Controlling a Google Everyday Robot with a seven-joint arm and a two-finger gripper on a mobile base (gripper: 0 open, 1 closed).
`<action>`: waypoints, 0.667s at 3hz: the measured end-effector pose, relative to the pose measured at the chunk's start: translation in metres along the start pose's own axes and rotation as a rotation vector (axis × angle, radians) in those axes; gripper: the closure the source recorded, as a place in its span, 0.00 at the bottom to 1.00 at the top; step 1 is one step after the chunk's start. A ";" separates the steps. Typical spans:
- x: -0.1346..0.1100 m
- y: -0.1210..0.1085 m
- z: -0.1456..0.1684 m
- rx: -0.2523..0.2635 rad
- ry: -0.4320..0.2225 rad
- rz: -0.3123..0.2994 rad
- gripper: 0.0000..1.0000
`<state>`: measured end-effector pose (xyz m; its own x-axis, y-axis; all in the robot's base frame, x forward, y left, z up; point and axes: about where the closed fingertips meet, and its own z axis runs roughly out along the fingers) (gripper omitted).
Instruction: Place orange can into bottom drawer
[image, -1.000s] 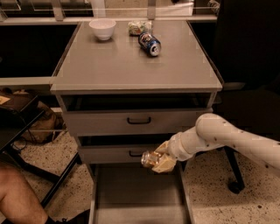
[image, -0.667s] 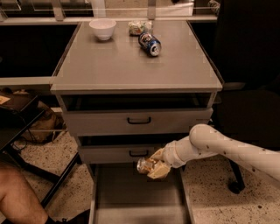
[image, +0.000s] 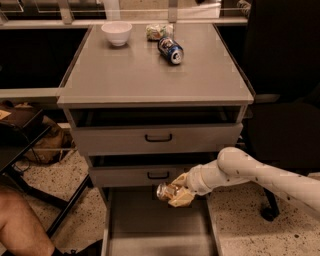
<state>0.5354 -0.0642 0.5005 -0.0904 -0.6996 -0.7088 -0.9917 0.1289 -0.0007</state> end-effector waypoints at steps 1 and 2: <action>0.010 -0.003 0.010 -0.018 -0.014 0.014 1.00; 0.042 -0.015 0.029 0.004 -0.036 0.044 1.00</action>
Offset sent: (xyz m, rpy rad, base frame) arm 0.0266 -0.0295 -0.1376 0.0966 0.0557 -0.1167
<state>0.5486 -0.0757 0.4503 -0.1301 -0.6678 -0.7329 -0.9864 0.1617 0.0278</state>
